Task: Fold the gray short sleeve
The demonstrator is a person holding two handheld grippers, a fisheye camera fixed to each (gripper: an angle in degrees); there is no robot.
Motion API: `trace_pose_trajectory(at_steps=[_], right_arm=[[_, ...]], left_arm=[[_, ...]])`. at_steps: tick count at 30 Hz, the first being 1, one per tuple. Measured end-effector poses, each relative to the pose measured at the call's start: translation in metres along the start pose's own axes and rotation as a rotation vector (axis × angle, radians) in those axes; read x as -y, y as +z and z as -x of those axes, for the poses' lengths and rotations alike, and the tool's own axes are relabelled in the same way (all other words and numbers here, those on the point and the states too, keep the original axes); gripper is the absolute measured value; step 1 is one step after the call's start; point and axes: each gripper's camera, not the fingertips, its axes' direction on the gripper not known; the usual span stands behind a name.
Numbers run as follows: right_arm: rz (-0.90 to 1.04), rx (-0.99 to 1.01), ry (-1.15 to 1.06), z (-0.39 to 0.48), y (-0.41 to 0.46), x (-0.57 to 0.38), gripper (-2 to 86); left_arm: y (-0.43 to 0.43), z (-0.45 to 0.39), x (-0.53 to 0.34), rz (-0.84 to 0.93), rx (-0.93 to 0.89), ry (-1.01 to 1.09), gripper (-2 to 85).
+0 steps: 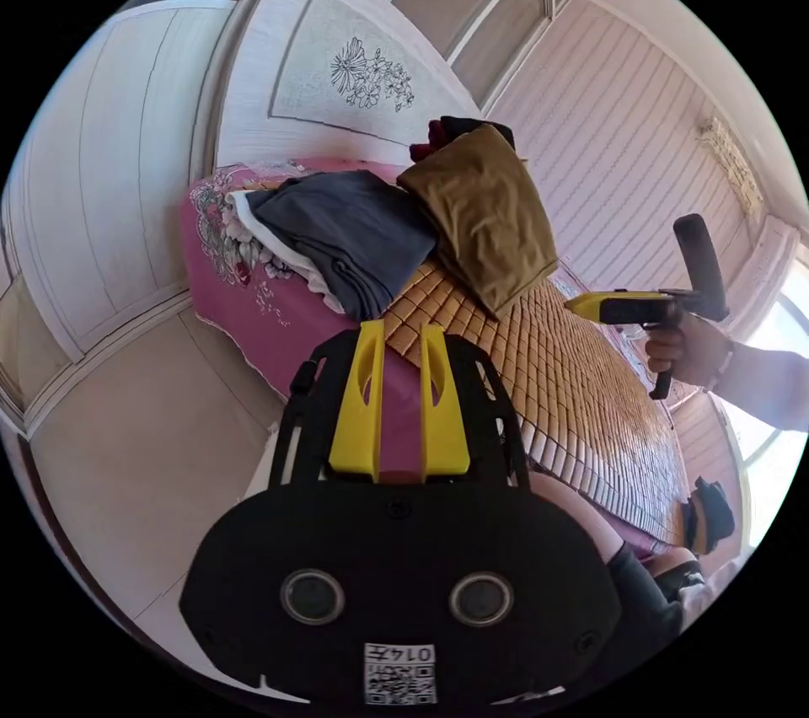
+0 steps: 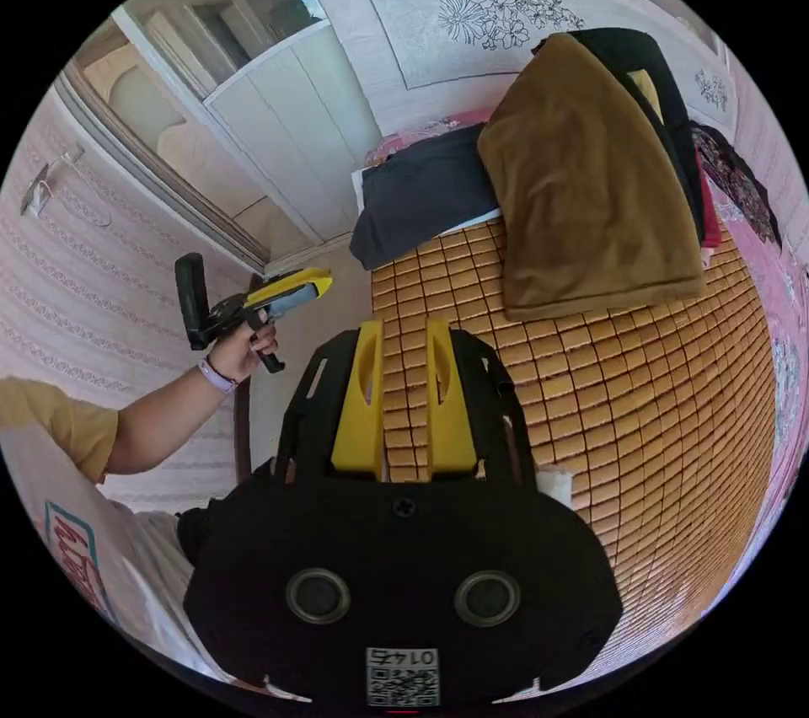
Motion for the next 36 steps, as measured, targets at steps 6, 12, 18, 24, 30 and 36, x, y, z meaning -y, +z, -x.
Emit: trace_pose_trajectory(at_steps=[6, 12, 18, 24, 30, 36], right_arm=[[0.06, 0.117, 0.207, -0.041, 0.087, 0.066, 10.3], [-0.042, 0.243, 0.508, -0.073, 0.123, 0.086, 9.6], [-0.063, 0.424, 0.557, -0.09, 0.097, 0.085, 1.9], [-0.219, 0.493, 0.357, -0.067, -0.005, 0.074, 0.7], [-0.332, 0.56, 0.242, -0.053, -0.112, 0.02, 0.4], [-0.49, 0.566, 0.238, -0.068, -0.219, -0.074, 0.2]], left_arm=[[0.019, 0.029, 0.021, 0.0, 0.012, -0.036, 7.9], [0.019, 0.048, 0.031, 0.046, 0.014, -0.084, 3.2], [-0.038, 0.029, 0.039, -0.103, 0.005, 0.067, -0.7], [-0.109, -0.012, 0.066, -0.249, -0.093, 0.219, -1.0], [-0.183, -0.08, 0.087, -0.373, -0.214, 0.279, -1.0], [-0.197, -0.186, 0.105, -0.352, -0.324, 0.453, -1.0]])
